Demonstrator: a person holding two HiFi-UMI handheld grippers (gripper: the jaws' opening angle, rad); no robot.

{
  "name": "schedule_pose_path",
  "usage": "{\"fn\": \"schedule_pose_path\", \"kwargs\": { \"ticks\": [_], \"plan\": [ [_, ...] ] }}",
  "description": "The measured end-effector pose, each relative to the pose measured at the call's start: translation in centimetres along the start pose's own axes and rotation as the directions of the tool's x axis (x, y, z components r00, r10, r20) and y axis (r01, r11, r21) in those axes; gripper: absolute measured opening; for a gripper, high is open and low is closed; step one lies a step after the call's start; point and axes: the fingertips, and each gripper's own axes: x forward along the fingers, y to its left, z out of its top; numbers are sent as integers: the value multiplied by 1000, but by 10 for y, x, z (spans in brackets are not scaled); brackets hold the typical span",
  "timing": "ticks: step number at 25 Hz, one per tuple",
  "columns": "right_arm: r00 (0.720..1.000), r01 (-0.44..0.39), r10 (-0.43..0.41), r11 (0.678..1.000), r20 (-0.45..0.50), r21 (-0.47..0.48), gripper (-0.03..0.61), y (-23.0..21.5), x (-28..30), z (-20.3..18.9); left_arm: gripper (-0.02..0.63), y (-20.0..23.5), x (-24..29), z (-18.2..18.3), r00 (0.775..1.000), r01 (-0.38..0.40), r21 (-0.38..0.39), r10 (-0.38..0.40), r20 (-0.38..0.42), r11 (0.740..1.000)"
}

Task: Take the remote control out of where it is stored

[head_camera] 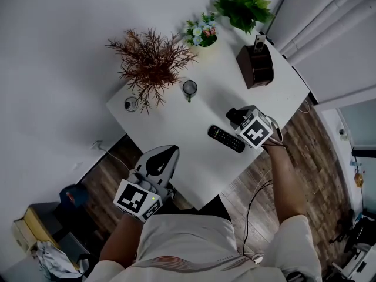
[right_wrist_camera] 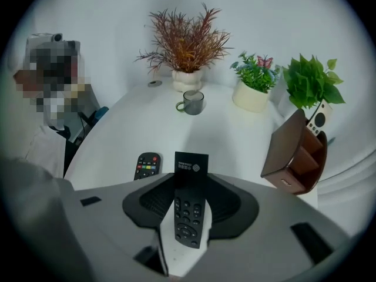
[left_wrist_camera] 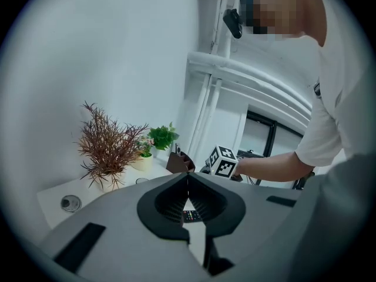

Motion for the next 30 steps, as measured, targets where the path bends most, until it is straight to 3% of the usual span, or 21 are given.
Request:
{"fn": "schedule_pose_path", "kwargs": {
  "ticks": [1, 2, 3, 6, 11, 18, 22, 26, 30],
  "plan": [
    [1000, 1, -1, 1000, -13, -14, 173, -1, 6, 0, 8, 1, -1, 0, 1000, -2, -1, 2, 1, 1000],
    [1000, 11, -12, 1000, -20, -27, 74, -3, 11, 0, 8, 1, -2, 0, 1000, -5, -3, 5, 3, 1000],
    [999, 23, -24, 999, -26, -39, 14, -6, 16, 0, 9, 2, -2, 0, 1000, -7, -4, 7, 4, 1000],
    [1000, -2, 1, 999, -30, -49, 14, -6, 31, 0, 8, 7, -6, -2, 1000, -18, -11, 18, 5, 1000],
    [998, -50, 49, 999, 47, 11, 14, 3, 32, 4, 8, 14, -9, -8, 1000, -30, -33, 30, -1, 999],
    [981, -22, 8, 997, 196, 71, 14, 10, 9, 17, 9, 12, -4, -4, 1000, -10, -26, 10, 4, 1000],
    [924, -21, -57, 980, 378, 198, 14, 13, -41, 38, 8, 6, -2, 5, 1000, 9, -5, -9, 16, 1000],
    [828, -30, -155, 948, 538, 318, 14, 22, -101, 51, 8, -3, -2, 22, 998, 34, 22, -35, 42, 999],
    [731, 6, -270, 921, 627, 389, 14, 38, -152, 52, 8, -14, -6, 41, 995, 61, 52, -64, 76, 997]
  ]
}}
